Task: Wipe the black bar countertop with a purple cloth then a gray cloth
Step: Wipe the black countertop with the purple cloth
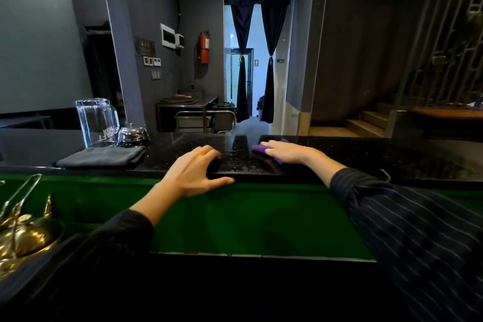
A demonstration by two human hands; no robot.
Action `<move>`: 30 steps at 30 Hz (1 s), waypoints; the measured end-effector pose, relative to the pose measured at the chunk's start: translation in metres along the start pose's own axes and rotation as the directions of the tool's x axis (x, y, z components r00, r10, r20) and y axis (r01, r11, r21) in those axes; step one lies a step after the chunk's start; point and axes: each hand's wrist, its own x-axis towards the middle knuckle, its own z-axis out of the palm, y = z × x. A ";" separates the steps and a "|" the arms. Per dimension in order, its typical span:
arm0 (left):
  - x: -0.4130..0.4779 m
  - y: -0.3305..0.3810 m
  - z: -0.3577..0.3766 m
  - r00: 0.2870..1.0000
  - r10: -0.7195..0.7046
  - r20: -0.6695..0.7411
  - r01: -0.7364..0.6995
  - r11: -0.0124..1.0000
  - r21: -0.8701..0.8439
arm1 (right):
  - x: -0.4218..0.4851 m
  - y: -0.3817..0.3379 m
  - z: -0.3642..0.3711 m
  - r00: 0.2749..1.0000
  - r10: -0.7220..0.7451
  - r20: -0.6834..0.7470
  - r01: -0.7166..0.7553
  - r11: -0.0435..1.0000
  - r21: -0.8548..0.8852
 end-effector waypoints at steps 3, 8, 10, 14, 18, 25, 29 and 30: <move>-0.024 -0.022 0.003 0.998 -0.021 -0.058 0.028 0.993 0.117 | 0.006 0.033 -0.003 0.977 0.204 -0.067 -0.206 0.978 -0.030; -0.022 -0.022 0.007 0.995 -0.054 -0.080 0.068 0.981 0.183 | 0.038 -0.010 0.013 0.857 0.472 -0.207 -0.487 0.873 -0.027; -0.022 -0.024 0.008 0.995 -0.029 -0.091 0.045 0.982 0.183 | 0.046 -0.038 0.019 0.868 0.446 -0.218 -0.461 0.887 -0.020; -0.021 -0.026 0.008 0.997 -0.020 -0.078 0.034 0.984 0.175 | 0.070 -0.098 0.029 0.978 0.183 -0.101 -0.190 0.979 -0.069; -0.022 -0.027 0.006 0.996 -0.024 -0.086 0.038 0.986 0.160 | 0.065 -0.124 0.032 0.989 -0.137 0.056 0.138 0.990 -0.016; -0.061 -0.018 0.025 0.972 -0.142 -0.188 0.158 0.985 0.074 | 0.034 -0.061 0.018 0.995 -0.086 0.054 0.083 0.995 0.055; -0.061 -0.020 0.017 0.988 -0.142 -0.068 0.145 0.989 0.037 | 0.048 -0.069 0.023 0.983 0.168 -0.079 -0.170 0.985 -0.018; -0.061 -0.022 0.015 0.991 -0.129 -0.045 0.131 0.991 0.035 | 0.051 -0.082 0.025 0.976 0.194 -0.095 -0.198 0.980 -0.030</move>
